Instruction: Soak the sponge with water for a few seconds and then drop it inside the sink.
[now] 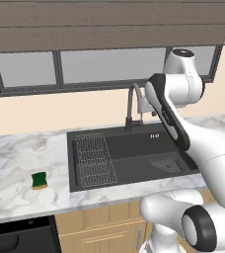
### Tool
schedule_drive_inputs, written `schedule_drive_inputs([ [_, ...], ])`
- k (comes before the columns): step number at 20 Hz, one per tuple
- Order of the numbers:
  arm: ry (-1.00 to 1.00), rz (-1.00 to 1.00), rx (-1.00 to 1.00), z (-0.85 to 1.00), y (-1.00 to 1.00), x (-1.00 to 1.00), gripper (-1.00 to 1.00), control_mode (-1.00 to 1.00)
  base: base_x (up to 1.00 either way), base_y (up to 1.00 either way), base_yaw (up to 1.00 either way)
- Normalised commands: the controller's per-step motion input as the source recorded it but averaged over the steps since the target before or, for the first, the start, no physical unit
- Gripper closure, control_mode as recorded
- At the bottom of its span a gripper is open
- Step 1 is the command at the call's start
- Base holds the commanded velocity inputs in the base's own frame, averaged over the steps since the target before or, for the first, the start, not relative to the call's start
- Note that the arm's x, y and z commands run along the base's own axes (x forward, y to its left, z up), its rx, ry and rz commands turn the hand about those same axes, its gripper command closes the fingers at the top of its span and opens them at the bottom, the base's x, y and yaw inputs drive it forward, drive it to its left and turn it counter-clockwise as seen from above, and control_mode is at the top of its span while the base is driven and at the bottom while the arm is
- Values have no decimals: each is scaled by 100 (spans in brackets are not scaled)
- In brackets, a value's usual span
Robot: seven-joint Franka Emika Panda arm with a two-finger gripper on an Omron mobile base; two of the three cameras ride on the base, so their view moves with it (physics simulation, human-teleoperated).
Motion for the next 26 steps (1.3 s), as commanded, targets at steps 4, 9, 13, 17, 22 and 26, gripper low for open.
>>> schedule_drive_inputs([
  [4,0,0,0,0,0,-11,-100,-100,0,0,0],
  [9,0,0,0,0,0,-16,-100,-100,0,0,0],
  [13,0,0,0,0,0,-29,-100,-100,0,0,0],
  [17,0,0,0,0,-3,-27,-100,-100,0,0,0],
  [22,0,0,0,0,-10,-23,-100,-100,0,0,0],
  [26,-1,0,0,0,-17,-8,-100,-100,0,0,0],
])
